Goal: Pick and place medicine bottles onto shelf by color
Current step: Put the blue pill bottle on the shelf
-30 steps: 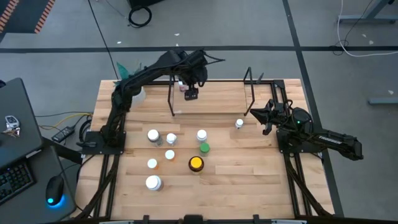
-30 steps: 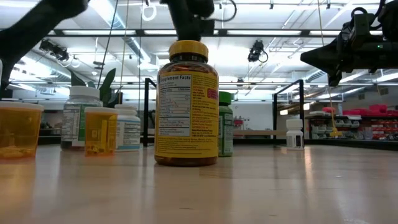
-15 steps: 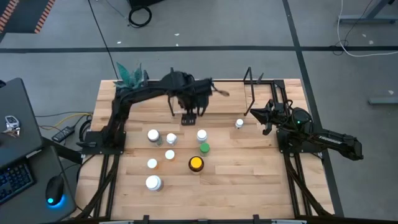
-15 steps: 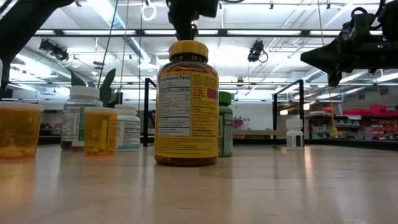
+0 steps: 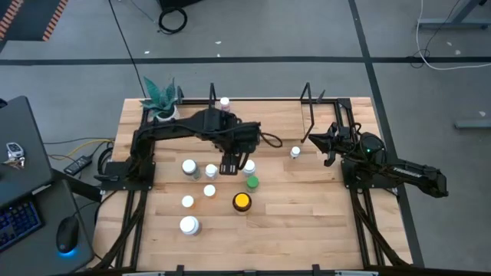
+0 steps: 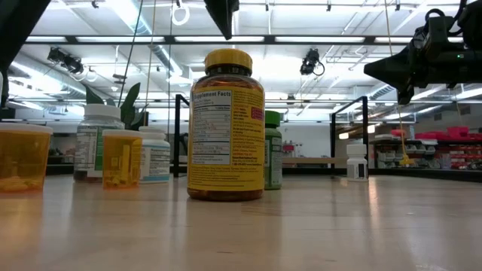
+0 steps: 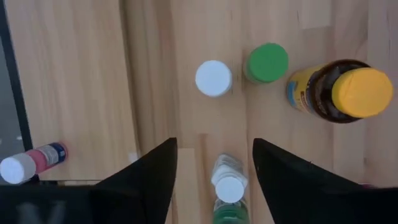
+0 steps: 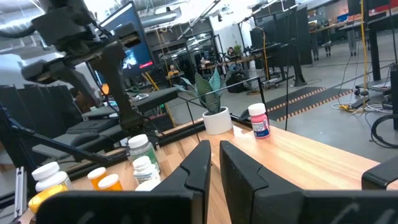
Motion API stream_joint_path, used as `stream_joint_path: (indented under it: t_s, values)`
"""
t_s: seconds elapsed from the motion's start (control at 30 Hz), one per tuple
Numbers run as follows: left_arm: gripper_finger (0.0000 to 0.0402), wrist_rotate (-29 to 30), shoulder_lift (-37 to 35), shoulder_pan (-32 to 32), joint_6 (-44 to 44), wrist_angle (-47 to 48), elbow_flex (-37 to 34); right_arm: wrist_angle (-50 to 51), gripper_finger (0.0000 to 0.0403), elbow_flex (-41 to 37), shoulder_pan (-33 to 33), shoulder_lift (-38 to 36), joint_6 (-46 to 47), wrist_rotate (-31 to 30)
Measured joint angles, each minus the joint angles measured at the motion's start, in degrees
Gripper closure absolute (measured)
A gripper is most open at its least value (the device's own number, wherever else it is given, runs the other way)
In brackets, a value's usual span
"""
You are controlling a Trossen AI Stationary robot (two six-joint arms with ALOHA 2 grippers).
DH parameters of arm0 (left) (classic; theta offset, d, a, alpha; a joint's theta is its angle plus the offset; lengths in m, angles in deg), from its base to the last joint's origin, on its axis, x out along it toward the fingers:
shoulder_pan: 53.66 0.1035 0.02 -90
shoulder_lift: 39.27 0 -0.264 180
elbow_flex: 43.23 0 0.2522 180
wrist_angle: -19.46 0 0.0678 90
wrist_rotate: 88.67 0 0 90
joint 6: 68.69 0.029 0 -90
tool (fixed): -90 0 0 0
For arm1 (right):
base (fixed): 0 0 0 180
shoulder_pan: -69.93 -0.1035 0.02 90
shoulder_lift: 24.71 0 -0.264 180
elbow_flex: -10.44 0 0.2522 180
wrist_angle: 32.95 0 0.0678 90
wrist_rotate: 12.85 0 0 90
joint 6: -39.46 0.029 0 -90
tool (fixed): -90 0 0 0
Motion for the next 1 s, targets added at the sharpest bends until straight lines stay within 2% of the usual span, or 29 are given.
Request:
stream_joint_path:
  t_s: [0.1,0.27,0.5,0.7,0.83,1.0]
  values:
    - [0.0203,0.7,-0.9,-0.8,-0.1,-3.1,-5.1,0.0,0.0361,0.0,0.0,0.0,0.0,0.0]
    - [0.0224,1.0,-6.2,-1.6,-0.5,-10.1,-21.9,-0.1,0.0361,0.0,0.0,0.0,0.0,0.0]
    - [0.0246,-1.0,-17.6,-2.5,-7.1,-22.7,-41.8,0.0,0.0361,0.0,0.0,0.0,0.0,0.0]
    - [0.0255,-1.6,-24.6,-2.9,-13.4,-28.2,-53.8,0.0,0.0361,0.0,0.0,0.0,0.0,0.0]
    - [0.0239,-1.4,-25.9,-2.8,-15.2,-30.3,-59.8,-0.1,0.0361,0.0,0.0,0.0,0.0,0.0]
    - [0.0179,-1.4,-25.9,-2.2,-17.8,-32.9,-62.5,0.0,0.0361,0.0,0.0,0.0,0.0,0.0]
